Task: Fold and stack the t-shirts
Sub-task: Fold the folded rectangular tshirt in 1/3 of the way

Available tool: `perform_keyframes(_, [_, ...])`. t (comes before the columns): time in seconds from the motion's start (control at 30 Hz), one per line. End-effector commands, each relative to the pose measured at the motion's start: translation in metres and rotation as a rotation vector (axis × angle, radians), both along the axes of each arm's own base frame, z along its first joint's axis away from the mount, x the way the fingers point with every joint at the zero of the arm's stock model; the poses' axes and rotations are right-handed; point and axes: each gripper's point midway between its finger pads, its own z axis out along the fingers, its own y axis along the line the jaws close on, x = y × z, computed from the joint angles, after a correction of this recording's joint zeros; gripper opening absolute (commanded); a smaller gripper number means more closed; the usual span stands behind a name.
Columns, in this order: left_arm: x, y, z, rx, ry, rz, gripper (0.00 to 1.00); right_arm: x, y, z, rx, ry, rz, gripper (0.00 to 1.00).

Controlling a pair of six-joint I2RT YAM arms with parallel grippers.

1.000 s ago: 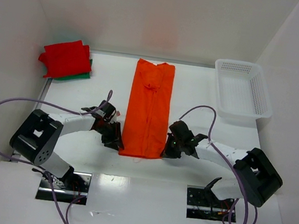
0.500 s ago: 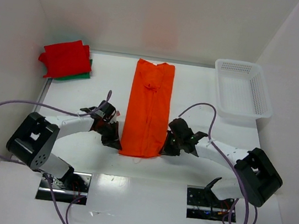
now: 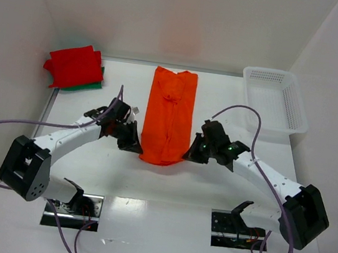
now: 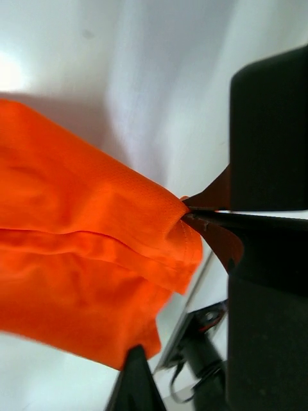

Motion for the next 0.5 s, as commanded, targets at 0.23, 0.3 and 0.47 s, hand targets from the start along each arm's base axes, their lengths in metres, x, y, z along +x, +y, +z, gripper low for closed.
perform_keyframes(0.23, [0.084, 0.003, 0.032, 0.007, -0.155, -0.030, 0.00, 0.085, -0.021, 0.034, 0.020, -0.135, -0.055, 0.00])
perform_keyframes(0.3, [0.101, 0.001, 0.032, -0.011, -0.157, -0.030, 0.00, 0.105, -0.021, 0.039, 0.021, -0.165, -0.064, 0.00])
perform_keyframes(0.47, [0.144, 0.001, 0.037, -0.027, -0.220, -0.063, 0.00, 0.146, -0.009, 0.037, 0.013, -0.186, -0.037, 0.00])
